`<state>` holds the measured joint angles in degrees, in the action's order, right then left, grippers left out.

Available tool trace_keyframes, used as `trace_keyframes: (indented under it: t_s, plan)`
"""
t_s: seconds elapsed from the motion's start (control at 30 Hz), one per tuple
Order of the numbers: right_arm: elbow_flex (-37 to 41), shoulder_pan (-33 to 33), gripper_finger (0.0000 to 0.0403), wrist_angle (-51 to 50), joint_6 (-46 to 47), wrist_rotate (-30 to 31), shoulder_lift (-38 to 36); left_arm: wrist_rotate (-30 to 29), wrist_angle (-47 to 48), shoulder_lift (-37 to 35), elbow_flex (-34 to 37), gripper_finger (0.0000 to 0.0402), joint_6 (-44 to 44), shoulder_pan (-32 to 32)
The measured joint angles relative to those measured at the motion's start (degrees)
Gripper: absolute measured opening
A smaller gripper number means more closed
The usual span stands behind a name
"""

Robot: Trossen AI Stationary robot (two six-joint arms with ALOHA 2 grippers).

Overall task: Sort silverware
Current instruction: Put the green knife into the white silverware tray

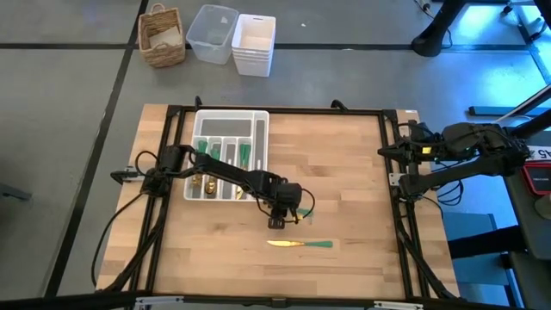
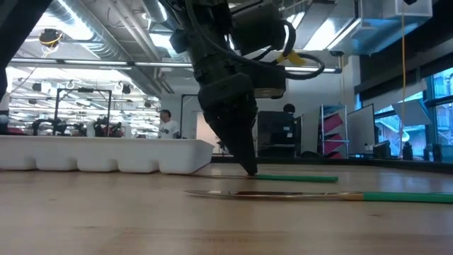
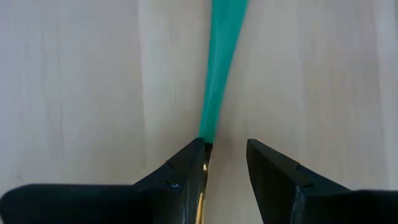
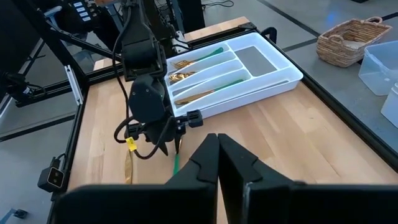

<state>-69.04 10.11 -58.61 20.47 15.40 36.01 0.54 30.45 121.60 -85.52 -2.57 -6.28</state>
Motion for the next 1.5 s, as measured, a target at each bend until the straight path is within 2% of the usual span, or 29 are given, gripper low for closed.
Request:
trace_keyframes:
  t_s: [0.33,0.53,1.0,1.17,1.4,1.5]
  plan:
    - [0.00,0.00,0.0005,-0.42,-0.02,-0.02,0.00,-0.07,0.25,-0.24,-1.11,0.0117,0.18,0.05]
    - [0.02,0.00,0.0005,-0.39,-0.02,-0.02,0.00,-3.53,0.33,-0.26,-1.11,0.0117,3.63,0.32]
    - [0.02,0.00,0.0005,-0.39,-0.02,-0.04,0.00,-2.05,2.43,1.42,-1.27,0.0115,4.42,0.69]
    - [0.02,0.00,0.0005,-0.44,-0.02,-0.06,0.02,-1.91,3.41,2.29,-1.46,0.0088,4.38,0.71]
    - [0.02,0.00,0.0005,-1.78,0.00,-0.04,0.02,-1.99,3.37,2.25,-1.38,0.0015,3.13,0.60]
    - [0.02,0.00,0.0005,-1.74,-0.02,-0.04,0.02,-2.04,3.36,2.27,-1.33,0.0014,1.29,0.46]
